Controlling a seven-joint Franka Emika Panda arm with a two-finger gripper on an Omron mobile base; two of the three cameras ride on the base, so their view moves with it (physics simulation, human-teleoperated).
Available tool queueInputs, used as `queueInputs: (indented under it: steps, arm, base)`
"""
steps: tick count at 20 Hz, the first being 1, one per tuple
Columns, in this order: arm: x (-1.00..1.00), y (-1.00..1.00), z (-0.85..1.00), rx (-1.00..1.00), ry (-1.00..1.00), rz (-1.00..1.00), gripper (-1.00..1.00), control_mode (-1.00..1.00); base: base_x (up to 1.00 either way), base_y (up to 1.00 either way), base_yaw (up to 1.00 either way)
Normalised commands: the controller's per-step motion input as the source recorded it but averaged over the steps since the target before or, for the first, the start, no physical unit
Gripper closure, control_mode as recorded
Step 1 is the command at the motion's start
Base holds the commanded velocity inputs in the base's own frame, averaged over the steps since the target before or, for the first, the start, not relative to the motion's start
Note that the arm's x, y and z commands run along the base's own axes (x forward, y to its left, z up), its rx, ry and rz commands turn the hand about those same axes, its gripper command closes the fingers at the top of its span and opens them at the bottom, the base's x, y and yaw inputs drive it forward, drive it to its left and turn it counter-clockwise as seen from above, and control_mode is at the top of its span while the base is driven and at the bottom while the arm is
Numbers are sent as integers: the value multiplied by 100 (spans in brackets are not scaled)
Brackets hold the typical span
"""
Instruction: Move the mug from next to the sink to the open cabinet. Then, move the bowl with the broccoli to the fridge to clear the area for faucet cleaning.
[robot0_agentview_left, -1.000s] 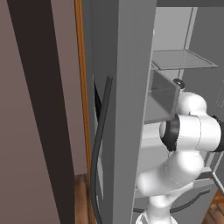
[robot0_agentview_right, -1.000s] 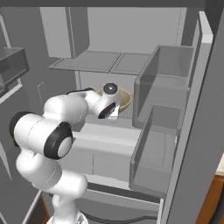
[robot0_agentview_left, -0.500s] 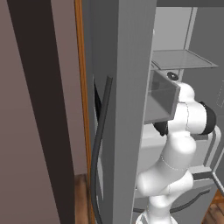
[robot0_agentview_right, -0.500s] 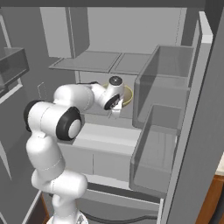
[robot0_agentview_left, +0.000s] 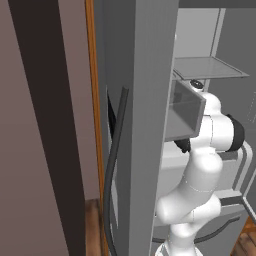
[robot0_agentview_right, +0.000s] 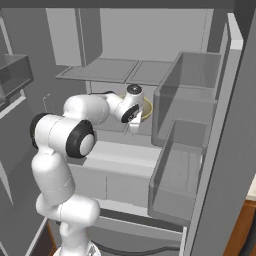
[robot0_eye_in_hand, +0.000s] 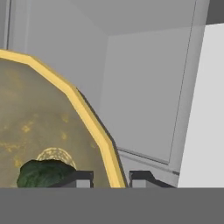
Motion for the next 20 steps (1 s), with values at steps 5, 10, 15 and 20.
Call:
queueInputs:
  steps: [5,10,15,20]
  arm:
    - [0,0,0,0,0,0,-100,-100]
    - [-21,0,31,0,-14,0,-100,-100]
    - [-33,0,57,0,-24,-3,-100,-100]
    - [-91,0,32,0,-31,-4,-100,-100]
  base:
    - [0,0,0]
    - [0,0,0]
    - [0,0,0]
    - [0,0,0]
